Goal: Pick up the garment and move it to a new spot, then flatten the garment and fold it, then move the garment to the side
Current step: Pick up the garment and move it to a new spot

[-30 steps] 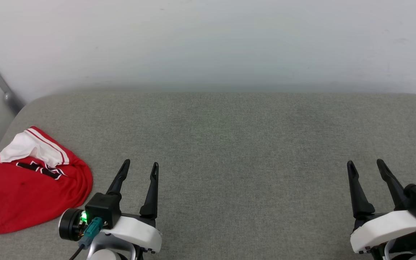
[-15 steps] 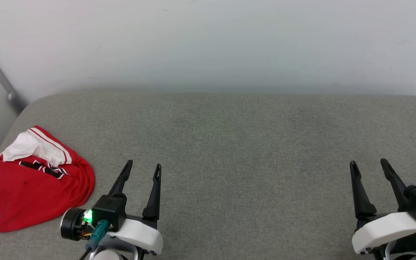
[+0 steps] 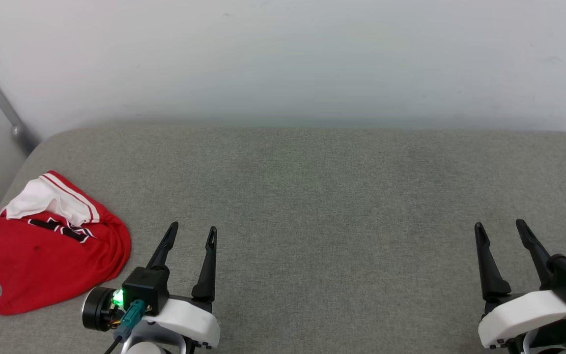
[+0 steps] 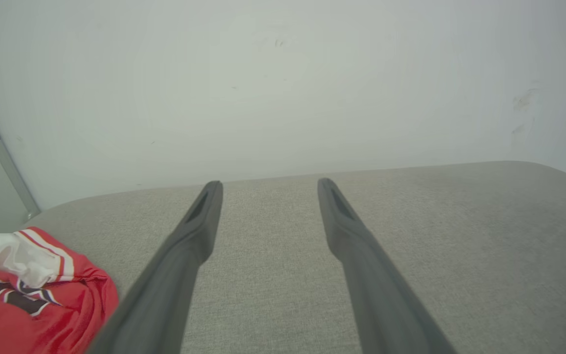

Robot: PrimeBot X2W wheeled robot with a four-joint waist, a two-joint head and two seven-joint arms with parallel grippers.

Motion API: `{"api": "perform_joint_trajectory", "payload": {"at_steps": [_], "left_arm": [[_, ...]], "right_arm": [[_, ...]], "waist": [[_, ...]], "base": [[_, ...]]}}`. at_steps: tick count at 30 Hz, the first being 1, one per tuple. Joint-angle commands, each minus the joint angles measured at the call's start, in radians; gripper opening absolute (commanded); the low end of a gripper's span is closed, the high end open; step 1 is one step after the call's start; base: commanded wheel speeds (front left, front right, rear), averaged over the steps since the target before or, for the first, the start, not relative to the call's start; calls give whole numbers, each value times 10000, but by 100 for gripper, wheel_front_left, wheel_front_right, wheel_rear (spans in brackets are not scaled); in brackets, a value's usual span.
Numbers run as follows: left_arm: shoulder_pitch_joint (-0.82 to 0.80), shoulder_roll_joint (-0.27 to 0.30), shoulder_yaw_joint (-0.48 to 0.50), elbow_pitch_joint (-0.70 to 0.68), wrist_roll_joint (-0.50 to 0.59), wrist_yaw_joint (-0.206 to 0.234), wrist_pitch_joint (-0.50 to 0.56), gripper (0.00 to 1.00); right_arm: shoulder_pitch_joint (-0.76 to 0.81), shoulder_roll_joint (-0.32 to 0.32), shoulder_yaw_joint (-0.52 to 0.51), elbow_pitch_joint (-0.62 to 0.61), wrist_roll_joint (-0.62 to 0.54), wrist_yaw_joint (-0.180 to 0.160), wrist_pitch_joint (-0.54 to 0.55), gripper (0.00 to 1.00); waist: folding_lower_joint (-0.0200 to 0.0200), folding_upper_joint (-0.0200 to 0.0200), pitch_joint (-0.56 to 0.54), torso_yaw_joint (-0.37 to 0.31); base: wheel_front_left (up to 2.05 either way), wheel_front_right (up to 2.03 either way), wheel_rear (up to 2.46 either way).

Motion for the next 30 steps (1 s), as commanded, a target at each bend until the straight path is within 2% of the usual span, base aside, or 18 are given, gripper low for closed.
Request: {"api": "perform_joint_trajectory", "payload": {"at_steps": [1, 8, 12, 30], "left_arm": [[-94, -10, 58, 46, -2, -18, -49, 100], [-148, -68, 201, 136, -43, -35, -40, 100], [-221, -111, 350, 198, -114, -12, -40, 100], [-316, -235, 1207, 458, -611, -12, -39, 100]], "right_arm": [[94, 22, -16, 21, -1, -3, 21, 100], [104, 22, -18, 18, -24, -3, 19, 100], [90, 22, 49, -55, -91, -3, 45, 100], [-264, 19, 855, -113, -118, -3, 209, 100]], "waist": [[0, -1, 3, 11], [0, -1, 22, 153], [0, -1, 60, 519], [0, -1, 207, 3738]], "base": [[0, 0, 0], [0, 0, 0], [0, 0, 0], [0, 0, 0]]}}
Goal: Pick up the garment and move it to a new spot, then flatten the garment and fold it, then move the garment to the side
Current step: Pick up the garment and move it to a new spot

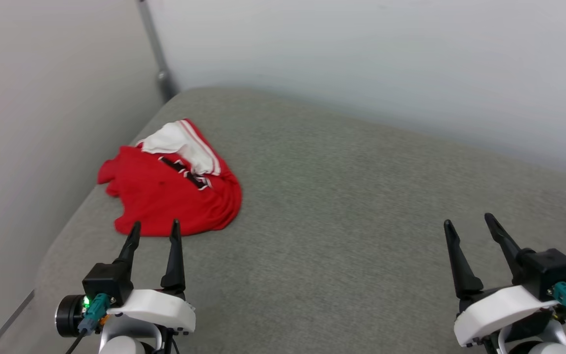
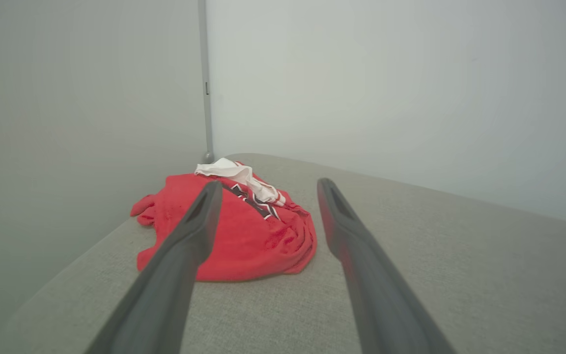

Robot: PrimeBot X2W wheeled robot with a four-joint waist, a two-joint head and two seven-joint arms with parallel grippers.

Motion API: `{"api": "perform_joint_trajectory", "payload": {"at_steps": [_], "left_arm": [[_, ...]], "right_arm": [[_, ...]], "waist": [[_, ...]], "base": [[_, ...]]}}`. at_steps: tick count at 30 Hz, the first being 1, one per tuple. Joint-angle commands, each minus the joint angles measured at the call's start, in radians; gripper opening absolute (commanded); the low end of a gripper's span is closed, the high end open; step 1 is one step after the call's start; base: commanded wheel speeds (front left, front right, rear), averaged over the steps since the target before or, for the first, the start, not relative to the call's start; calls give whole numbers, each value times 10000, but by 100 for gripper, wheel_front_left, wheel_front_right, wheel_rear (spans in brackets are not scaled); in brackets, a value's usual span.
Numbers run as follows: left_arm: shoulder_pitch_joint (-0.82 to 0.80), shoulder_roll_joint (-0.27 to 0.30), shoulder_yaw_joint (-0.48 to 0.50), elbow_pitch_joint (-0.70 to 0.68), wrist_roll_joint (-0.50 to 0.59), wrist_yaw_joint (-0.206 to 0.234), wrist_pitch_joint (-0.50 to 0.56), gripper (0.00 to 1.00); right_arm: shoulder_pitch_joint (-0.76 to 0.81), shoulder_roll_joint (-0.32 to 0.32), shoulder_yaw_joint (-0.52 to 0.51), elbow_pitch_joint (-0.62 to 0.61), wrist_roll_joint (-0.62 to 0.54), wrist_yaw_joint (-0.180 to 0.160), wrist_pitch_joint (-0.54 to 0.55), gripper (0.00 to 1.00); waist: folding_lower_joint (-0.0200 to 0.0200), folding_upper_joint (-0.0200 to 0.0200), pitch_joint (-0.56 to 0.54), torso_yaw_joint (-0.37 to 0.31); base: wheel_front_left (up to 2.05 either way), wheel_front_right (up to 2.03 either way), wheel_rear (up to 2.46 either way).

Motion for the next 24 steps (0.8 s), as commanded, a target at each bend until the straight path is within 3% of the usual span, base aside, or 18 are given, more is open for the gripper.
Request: {"api": "perform_joint_trajectory", "payload": {"at_steps": [1, 8, 24], "left_arm": [[-54, 4, 48, -5, -42, -11, -25, 100], [-48, 17, 387, -161, 18, 29, -25, 100], [-10, -79, 821, -588, 133, 95, -25, 100]], "right_arm": [[-157, 17, 76, -30, -34, -3, 5, 100], [-422, 17, 514, -35, -65, -3, 43, 100], [-1025, 14, 915, 306, -234, -5, 115, 100]], "waist": [[0, 0, 68, 587], [0, 0, 234, 1393], [0, 0, 643, 1553]], "base": [[0, 0, 0], [0, 0, 0], [0, 0, 0]]}}
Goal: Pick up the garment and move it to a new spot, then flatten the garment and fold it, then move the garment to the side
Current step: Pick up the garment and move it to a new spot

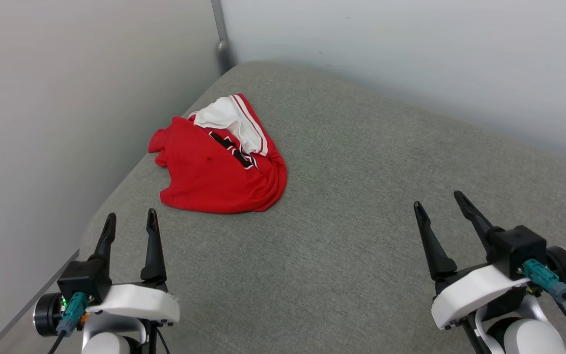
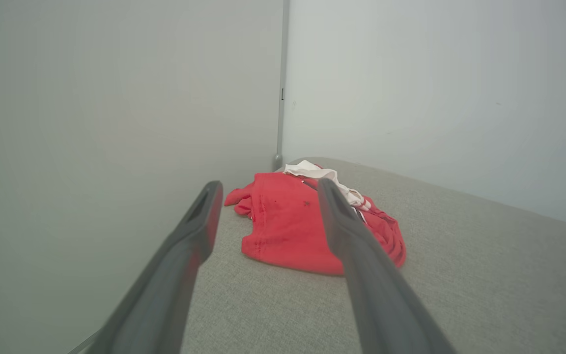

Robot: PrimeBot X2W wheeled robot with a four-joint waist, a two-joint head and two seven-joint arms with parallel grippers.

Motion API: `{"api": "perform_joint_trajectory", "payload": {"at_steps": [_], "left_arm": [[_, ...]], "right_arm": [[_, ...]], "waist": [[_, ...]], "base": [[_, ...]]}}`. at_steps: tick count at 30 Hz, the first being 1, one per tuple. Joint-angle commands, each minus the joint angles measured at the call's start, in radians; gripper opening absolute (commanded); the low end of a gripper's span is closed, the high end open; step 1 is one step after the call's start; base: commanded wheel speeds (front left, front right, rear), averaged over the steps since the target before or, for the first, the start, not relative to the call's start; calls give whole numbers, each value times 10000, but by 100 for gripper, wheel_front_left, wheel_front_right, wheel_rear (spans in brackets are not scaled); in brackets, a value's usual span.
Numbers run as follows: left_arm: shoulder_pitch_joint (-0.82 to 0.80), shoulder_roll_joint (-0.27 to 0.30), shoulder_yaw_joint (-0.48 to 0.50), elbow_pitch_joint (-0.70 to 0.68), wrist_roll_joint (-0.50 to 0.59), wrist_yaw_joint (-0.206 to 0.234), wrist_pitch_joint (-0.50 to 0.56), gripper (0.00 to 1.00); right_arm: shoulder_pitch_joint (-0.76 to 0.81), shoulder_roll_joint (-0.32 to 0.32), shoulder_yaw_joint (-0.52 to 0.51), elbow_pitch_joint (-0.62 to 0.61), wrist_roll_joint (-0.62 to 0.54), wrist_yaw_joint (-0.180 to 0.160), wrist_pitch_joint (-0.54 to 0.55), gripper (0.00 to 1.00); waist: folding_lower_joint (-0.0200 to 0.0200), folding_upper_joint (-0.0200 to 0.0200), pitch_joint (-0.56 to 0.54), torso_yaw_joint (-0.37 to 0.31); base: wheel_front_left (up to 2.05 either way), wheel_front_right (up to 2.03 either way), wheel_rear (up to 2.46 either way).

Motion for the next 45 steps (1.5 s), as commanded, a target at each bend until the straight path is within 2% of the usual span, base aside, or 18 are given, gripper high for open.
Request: {"api": "perform_joint_trajectory", "payload": {"at_steps": [1, 7, 12, 15, 22, 29, 31, 38, 43, 44, 45], "left_arm": [[-158, -7, 8, -7, 36, -47, -25, 100], [-1324, 310, -111, 440, -91, -447, -23, 100], [-3236, 953, 189, 827, -698, -695, 508, 100], [-4440, 1560, 454, 1107, -1161, -788, 1159, 100], [-6572, 3024, 498, 2268, -2565, -944, 4054, 100], [-7829, 4119, -257, 3469, -4286, -948, 7407, 100], [-8056, 4366, -287, 3808, -4576, -950, 8052, 100], [-8085, 4778, -597, 4976, -4880, -836, 9998, 100], [-7632, 4686, -709, 5997, -5141, -565, 11354, 100], [-7561, 4562, -689, 6127, -5266, -547, 11509, 76], [-7523, 4420, -665, 6208, -5378, -517, 11593, 40]], "right_arm": [[-86, 12, -46, 19, 0, -7, -21, 100], [-83, 12, -222, -220, -141, -7, 118, 100], [-452, 1, -88, -529, -433, -7, 339, 100], [-747, 3, -150, -697, -561, -7, 377, 100], [-1265, 7, -294, -891, -694, -7, 359, 100], [-1792, 7, -173, -977, -808, -7, 292, 100], [-1943, 7, -127, -999, -857, -7, 306, 100], [-2189, 9, -138, -1110, -997, -7, 369, 100], [-2269, 6, -105, -1097, -965, -7, 352, 100], [-2279, 9, -108, -1104, -959, -7, 343, 100], [-2286, 9, -123, -1113, -959, -7, 335, 100]], "waist": [[0, 0, 25, -4], [0, 0, 388, -133], [0, 0, 1285, -978], [0, 0, 1906, -1545], [0, 0, 3279, -2554], [0, 0, 4273, -3129], [0, 0, 4516, -3266], [0, 0, 5108, -3566], [0, 0, 5340, -3682], [0, 0, 5376, -3691], [0, 0, 5401, -3685]], "base": [[0, 0, 0], [0, 0, 0], [0, 0, 0], [0, 0, 0], [0, 0, 0], [0, 0, 0], [0, 0, 0], [0, 0, 0], [0, 0, 0], [0, 0, 0], [0, 0, 0]]}}
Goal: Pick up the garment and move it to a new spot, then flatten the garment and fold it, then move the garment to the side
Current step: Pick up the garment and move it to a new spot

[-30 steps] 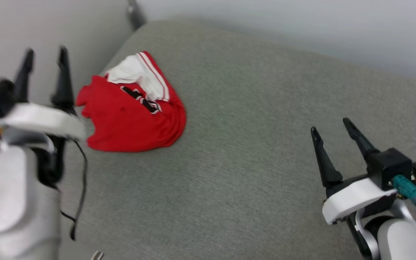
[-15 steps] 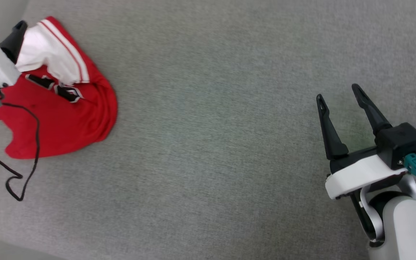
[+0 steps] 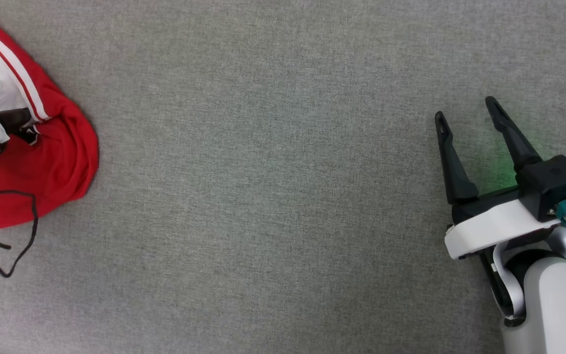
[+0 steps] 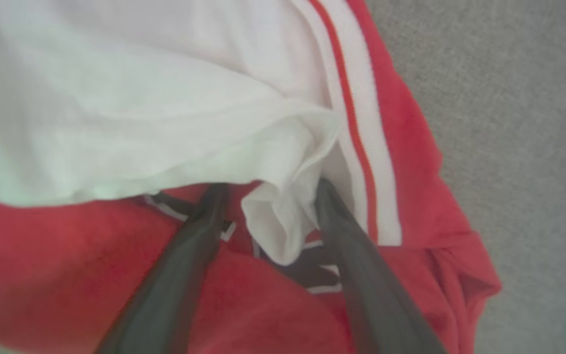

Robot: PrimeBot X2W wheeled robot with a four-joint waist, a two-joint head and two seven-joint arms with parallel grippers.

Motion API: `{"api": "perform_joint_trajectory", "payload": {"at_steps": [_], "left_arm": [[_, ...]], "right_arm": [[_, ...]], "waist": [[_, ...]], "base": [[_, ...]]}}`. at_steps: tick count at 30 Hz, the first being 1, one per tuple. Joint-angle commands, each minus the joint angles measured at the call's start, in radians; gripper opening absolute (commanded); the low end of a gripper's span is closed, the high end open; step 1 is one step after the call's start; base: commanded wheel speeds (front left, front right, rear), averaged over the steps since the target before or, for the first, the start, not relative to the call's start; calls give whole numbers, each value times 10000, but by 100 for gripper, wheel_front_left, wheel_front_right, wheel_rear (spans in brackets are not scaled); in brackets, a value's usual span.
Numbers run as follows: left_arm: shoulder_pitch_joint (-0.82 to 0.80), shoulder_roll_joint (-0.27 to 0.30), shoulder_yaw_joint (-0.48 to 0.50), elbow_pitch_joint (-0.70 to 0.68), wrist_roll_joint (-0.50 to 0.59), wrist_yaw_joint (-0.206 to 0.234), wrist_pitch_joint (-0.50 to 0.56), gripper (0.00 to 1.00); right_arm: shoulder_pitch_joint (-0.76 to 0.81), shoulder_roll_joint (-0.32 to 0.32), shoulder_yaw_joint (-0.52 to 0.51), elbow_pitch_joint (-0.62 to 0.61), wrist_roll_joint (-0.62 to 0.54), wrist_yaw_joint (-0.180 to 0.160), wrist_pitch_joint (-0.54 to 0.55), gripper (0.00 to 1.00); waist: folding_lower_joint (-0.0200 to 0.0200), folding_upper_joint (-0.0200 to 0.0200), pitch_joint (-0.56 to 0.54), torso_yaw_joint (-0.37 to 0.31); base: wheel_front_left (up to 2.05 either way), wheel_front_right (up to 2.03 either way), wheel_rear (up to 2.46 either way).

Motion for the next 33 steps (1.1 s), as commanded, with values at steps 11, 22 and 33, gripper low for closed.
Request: {"api": "perform_joint_trajectory", "payload": {"at_steps": [11, 22, 33], "left_arm": [[426, -333, -332, 467, 363, 196, -766, 0], [-538, 487, -926, -344, 2138, 555, -4220, 0], [-1344, 194, -2047, -1511, 3338, 157, -6925, 0]], "right_arm": [[-205, 5, -104, 108, -14, -7, 14, 100], [408, 4, -288, 736, 632, -7, -346, 100], [1151, 5, -462, 1343, 1481, -7, -735, 100]], "waist": [[-1, -1, -190, 91], [-1, -1, -2008, 178], [-1, -1, -3849, -548]], "base": [[0, 0, 0], [0, 0, 0], [0, 0, 0]]}}
